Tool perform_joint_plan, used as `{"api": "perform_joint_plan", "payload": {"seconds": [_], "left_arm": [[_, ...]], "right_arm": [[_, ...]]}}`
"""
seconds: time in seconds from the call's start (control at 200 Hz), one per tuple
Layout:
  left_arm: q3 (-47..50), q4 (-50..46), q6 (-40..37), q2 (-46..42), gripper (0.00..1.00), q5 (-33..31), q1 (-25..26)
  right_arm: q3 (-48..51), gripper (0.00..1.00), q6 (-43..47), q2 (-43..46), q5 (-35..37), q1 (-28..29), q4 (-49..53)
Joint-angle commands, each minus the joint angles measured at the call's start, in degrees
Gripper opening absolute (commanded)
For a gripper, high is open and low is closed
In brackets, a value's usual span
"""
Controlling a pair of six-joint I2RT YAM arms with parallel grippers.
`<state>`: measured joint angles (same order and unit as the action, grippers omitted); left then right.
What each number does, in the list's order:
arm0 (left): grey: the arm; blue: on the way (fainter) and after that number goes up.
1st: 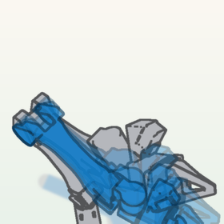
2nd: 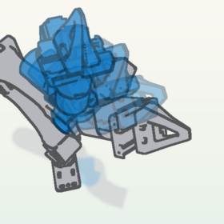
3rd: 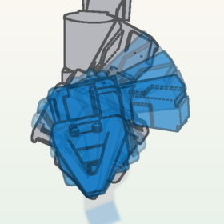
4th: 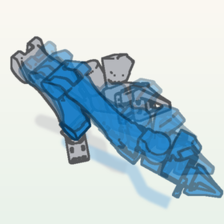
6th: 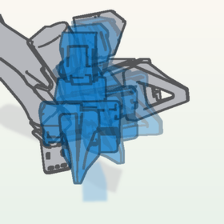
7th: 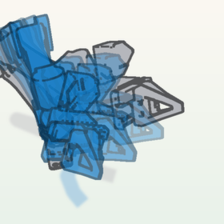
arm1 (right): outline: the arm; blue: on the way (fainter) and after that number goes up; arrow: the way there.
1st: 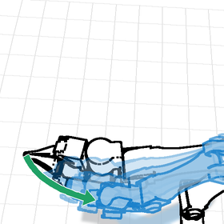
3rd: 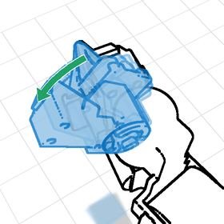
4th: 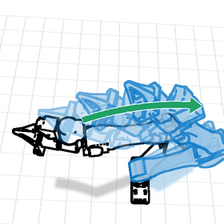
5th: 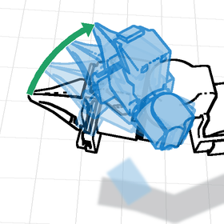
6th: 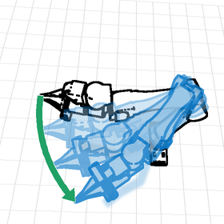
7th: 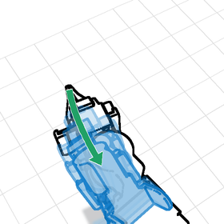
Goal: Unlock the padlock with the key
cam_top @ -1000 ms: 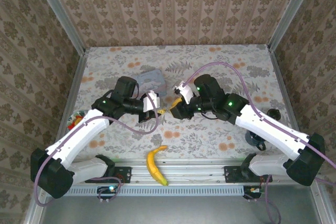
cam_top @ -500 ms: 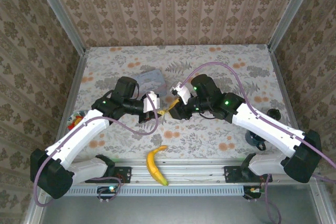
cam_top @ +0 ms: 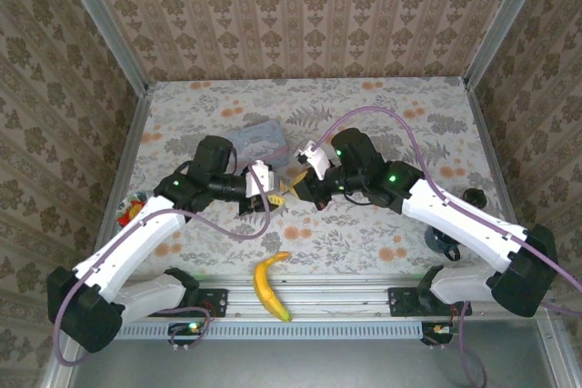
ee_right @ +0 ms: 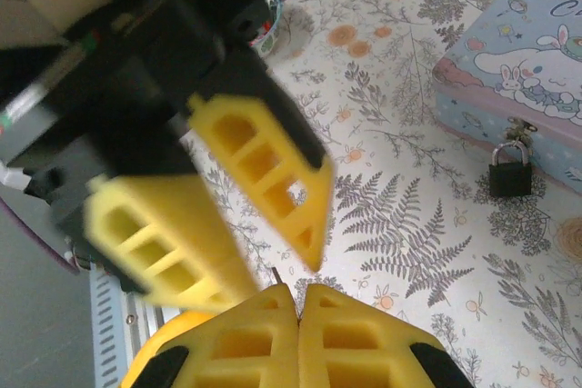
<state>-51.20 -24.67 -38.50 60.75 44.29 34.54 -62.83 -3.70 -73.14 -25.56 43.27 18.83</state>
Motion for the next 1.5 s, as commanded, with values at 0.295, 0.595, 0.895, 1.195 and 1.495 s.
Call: {"api": "perform_joint_plan", "payload": {"seconds": [0.295,0.595,0.895,1.195,1.495], "left_arm": [[5.3,16.59,12.75,-10.25,1.0,1.08,0.18],[5.46,24.84,23.08,-6.24,1.0,2.81,-1.06],[7.47,43.8,54.7,-1.52,0.96,-6.72,-1.39],[9.45,48.28,67.73,-1.45,0.73,-6.74,-2.63],[11.12,55.55,74.54,2.35,0.53,-0.47,-3.47]], "right_arm": [[10.55,0.0,-11.76,6.61,-3.78,-6.66,-15.53],[18.66,0.0,-21.96,10.86,-6.05,-11.51,-28.78],[21.67,0.0,-30.69,10.33,-3.43,-12.41,-38.45],[22.09,0.0,-37.26,7.06,-4.84,-13.21,-47.15],[20.51,0.0,-40.21,3.94,-7.98,-13.21,-52.06]]}}
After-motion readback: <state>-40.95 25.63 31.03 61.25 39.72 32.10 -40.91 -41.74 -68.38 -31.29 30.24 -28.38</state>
